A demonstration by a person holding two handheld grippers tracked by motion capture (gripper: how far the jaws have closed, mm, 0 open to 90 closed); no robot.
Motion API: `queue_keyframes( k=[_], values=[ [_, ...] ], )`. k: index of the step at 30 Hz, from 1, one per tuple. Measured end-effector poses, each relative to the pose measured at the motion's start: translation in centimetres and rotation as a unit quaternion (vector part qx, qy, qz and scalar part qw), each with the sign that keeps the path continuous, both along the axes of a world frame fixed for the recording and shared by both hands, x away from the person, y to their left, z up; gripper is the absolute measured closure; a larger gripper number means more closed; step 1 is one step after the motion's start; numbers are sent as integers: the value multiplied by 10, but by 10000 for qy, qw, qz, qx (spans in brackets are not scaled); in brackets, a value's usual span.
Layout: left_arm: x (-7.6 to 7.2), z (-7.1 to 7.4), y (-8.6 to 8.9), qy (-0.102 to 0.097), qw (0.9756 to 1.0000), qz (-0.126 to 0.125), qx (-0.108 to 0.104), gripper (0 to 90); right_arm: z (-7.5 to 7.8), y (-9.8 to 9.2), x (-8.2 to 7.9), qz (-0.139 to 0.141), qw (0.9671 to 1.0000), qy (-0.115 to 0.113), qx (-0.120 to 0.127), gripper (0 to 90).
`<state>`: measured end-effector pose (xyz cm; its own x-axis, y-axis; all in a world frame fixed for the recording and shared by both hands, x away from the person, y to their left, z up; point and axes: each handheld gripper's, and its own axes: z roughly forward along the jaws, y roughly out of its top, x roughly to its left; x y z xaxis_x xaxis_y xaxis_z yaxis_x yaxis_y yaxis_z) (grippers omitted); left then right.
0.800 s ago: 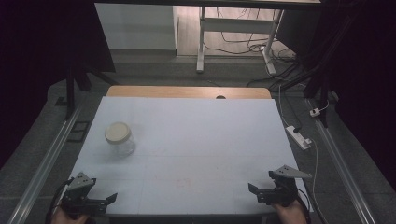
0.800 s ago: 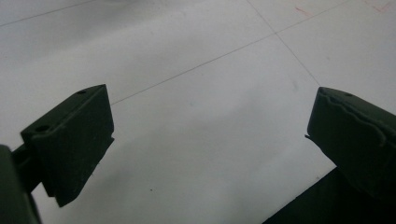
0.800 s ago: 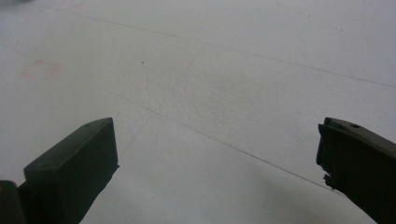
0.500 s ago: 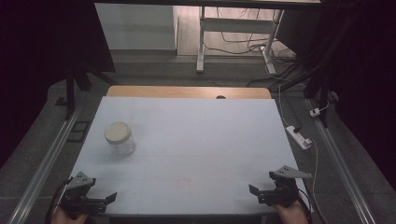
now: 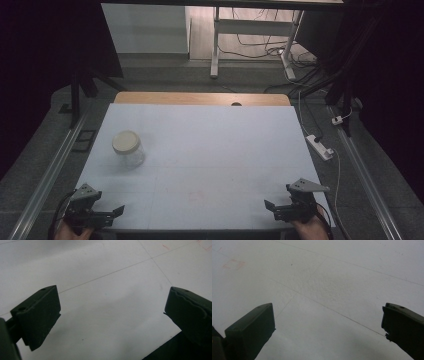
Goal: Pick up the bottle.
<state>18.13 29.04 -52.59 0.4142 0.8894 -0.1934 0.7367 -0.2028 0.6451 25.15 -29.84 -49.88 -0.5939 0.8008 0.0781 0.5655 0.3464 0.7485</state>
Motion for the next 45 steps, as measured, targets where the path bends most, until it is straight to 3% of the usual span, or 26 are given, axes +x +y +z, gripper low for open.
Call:
queue_keyframes(
  k=[8, 12, 18, 27, 31, 45],
  values=[
    [-1, 1, 0, -41, 10000, 28, -27, 0, 0, 0, 0, 27, 10000, 36, 26, 0],
    [-2, 6, -1, -277, 9996, -36, -102, 0, 0, 0, 1, 40, 10000, 67, 35, 0],
    [-1, 7, 0, -427, 9988, -172, -154, 0, -1, 1, 1, 92, 9999, 74, 15, 0],
    [4, 6, 2, -436, 9983, -253, -295, 1, -1, 2, 1, 122, 9999, 102, 3, 0],
    [8, 7, 1, -468, 9982, -270, -260, 0, -1, 2, 1, 151, 9998, 97, -19, 0],
    [28, 9, 0, -636, 9971, -218, -352, 0, -1, 3, 2, 174, 9998, 123, -59, 0]
  ],
)
